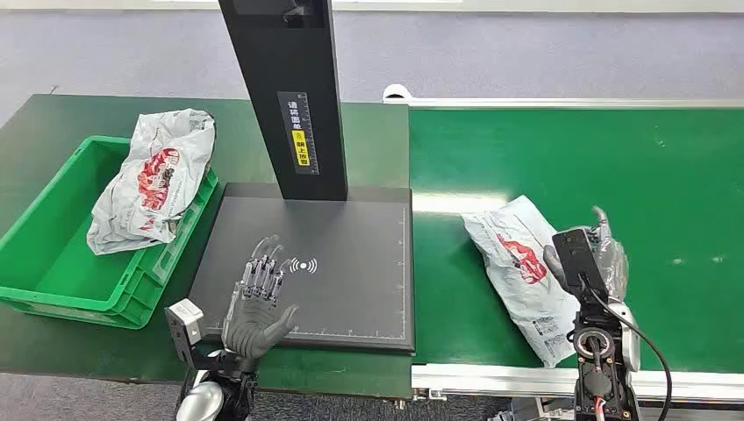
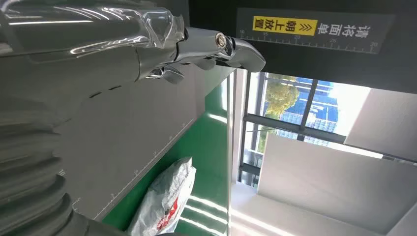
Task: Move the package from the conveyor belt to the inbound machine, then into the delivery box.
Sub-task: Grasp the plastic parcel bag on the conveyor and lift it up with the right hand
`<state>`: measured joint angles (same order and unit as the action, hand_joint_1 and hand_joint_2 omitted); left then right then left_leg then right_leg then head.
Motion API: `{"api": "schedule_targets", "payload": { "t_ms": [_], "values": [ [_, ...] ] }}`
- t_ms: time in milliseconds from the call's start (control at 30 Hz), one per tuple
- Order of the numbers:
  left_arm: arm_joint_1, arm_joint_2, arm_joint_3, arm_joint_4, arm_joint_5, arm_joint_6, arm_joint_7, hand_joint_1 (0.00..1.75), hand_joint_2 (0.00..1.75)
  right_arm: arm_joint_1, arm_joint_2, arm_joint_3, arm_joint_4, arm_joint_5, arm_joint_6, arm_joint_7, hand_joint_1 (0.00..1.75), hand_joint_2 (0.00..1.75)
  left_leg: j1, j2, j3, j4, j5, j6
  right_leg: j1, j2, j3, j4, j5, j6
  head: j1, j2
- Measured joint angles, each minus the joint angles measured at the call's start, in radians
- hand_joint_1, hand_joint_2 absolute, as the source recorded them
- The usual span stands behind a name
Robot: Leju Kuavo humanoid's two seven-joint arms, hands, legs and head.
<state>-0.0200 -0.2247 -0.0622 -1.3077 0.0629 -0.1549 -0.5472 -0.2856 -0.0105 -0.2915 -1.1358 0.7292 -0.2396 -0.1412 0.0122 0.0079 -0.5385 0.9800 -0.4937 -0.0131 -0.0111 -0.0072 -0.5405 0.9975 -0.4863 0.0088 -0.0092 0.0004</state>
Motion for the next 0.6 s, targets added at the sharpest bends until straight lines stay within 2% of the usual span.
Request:
{"api": "schedule_targets", "payload": {
  "t_ms": [167,300,400,600],
  "values": [
    [0.003,0.000,-0.001,0.000,0.000,0.000,-0.002,0.00,1.75,0.027,0.005,0.009,-0.097,0.015,0.010,0.034,0.00,1.75,0.000,0.000,0.000,0.000,0.000,0.000,0.000,0.000,0.000,0.000,0.000,0.000,0.000,0.000],
    [-0.006,0.000,-0.007,0.004,0.000,-0.003,-0.004,0.00,1.75,0.020,-0.011,0.007,-0.086,0.028,0.097,0.107,0.00,1.75,0.000,0.001,0.001,0.000,0.000,0.000,0.000,0.000,0.000,0.000,0.000,0.000,0.000,0.000],
    [-0.024,0.000,-0.015,0.014,-0.001,-0.009,-0.003,0.00,1.75,-0.025,-0.046,0.001,0.028,0.009,0.204,0.127,0.00,1.75,0.000,0.001,0.001,0.000,0.000,0.000,0.000,0.000,0.001,0.000,0.001,0.000,0.000,0.000],
    [-0.056,0.003,-0.032,0.045,-0.007,-0.017,-0.010,0.00,1.75,-0.152,-0.132,-0.003,0.369,-0.038,0.374,0.074,0.00,1.75,0.000,0.000,0.001,0.001,0.001,0.001,-0.001,0.000,0.000,0.000,0.001,0.001,0.000,0.000]
  ]
}}
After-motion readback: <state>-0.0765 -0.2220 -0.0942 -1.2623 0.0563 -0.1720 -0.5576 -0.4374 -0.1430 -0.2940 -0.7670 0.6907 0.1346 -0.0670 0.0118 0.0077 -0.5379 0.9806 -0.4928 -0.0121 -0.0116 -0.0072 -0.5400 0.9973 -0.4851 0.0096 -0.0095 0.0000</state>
